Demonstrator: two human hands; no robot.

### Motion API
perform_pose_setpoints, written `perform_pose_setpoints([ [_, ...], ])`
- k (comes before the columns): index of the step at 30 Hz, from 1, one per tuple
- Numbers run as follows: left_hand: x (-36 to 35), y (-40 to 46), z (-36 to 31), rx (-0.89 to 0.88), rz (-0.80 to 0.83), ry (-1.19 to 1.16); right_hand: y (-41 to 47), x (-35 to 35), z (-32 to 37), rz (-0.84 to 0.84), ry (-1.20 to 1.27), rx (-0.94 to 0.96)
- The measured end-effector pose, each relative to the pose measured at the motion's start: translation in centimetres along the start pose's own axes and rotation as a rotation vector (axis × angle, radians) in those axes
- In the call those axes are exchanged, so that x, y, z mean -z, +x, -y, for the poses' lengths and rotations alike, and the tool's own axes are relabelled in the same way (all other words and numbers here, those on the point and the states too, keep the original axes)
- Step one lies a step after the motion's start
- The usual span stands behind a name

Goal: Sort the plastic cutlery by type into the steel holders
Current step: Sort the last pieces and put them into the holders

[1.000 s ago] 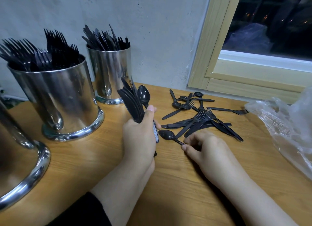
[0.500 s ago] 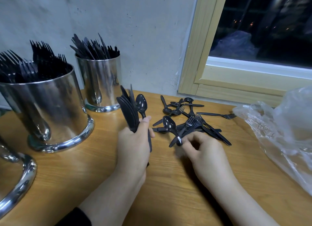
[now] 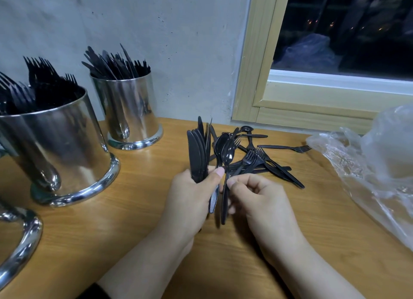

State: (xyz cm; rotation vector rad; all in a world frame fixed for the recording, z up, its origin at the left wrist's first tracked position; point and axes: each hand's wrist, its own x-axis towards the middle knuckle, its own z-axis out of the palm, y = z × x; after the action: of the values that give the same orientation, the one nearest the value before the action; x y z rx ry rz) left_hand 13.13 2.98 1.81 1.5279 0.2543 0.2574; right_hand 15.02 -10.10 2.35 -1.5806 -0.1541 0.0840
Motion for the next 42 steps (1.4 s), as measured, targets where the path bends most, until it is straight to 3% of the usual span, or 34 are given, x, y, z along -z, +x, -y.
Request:
perform_pose_setpoints([
  [3,-0.3,-0.4,-0.3,0.004,0.04,-0.045,0.1,-0.1,-0.1,0.007,0.019,-0.001],
  [15,-0.3,-0.5,-0.6,-0.043,0.179,0.262,0.5,0.9,-0.3,-0.014,0.027,-0.005],
  [26,0.0,-0.2,-0.6,-0.06,0.294,0.343,0.7,1.5,-0.7,0.042,0.117,-0.038],
  [29,-0.1,-0.1,-0.7,-0.053,0.229,0.305,0.7,1.4,-0.3,-0.004,-0.033,0.019],
  [35,1.8,1.8,-0.5,-0.013,-0.111,0.012,4.5,2.0,0.1,-0.22,-0.54,0.365],
  [38,2.5,2.7,-0.3,-0.036,-0.169,-0.079,8.0,2.0,-0.6,-0.185,-0.832,0.475],
  [42,2.6,3.3,0.1,-0.053,-0.179,-0.107,11.5,1.1,-0.6,-0.093,-1.11,0.377],
])
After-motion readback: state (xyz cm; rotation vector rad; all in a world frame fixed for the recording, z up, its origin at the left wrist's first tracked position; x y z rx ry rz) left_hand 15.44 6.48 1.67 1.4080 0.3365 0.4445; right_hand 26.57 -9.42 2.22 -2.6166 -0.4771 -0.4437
